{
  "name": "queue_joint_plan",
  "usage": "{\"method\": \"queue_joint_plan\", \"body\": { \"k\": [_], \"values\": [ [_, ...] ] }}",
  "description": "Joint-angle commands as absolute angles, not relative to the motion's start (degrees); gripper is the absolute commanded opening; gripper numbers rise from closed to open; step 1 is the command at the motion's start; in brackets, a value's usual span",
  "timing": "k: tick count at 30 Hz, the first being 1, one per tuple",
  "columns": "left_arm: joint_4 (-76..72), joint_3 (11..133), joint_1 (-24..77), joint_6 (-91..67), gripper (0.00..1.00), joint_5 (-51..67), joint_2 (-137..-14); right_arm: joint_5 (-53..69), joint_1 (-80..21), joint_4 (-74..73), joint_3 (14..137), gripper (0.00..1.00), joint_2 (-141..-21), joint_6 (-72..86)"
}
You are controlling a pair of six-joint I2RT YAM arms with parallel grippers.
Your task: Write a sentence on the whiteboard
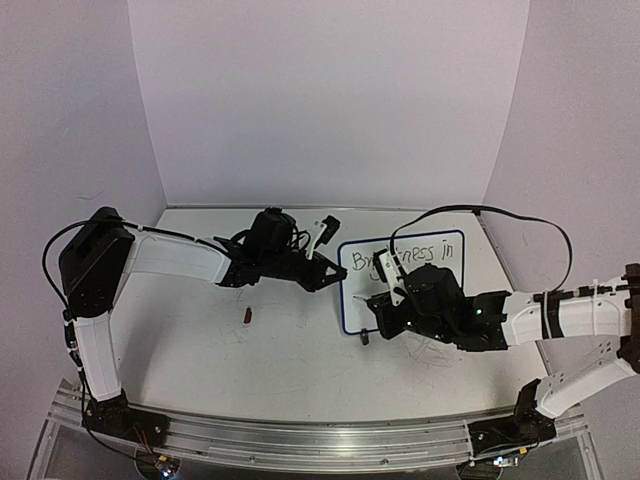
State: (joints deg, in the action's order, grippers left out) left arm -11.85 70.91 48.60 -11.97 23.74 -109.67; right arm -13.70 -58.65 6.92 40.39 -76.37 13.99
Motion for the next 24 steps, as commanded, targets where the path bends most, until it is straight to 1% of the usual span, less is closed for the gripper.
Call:
{"method": "queue_joint_plan", "body": {
  "k": [1,24],
  "values": [
    [-3.74,70.49,48.43,-8.26,0.0,16.24,-110.36,-17.22,-58.9,10.59,42.66,0.0,-77.28,15.55],
    [-3.76,70.22,48.43,-8.17,0.0,16.31,-109.93,-19.64,-58.88,13.01,42.98,0.0,-80.15,17.31]
  ]
}}
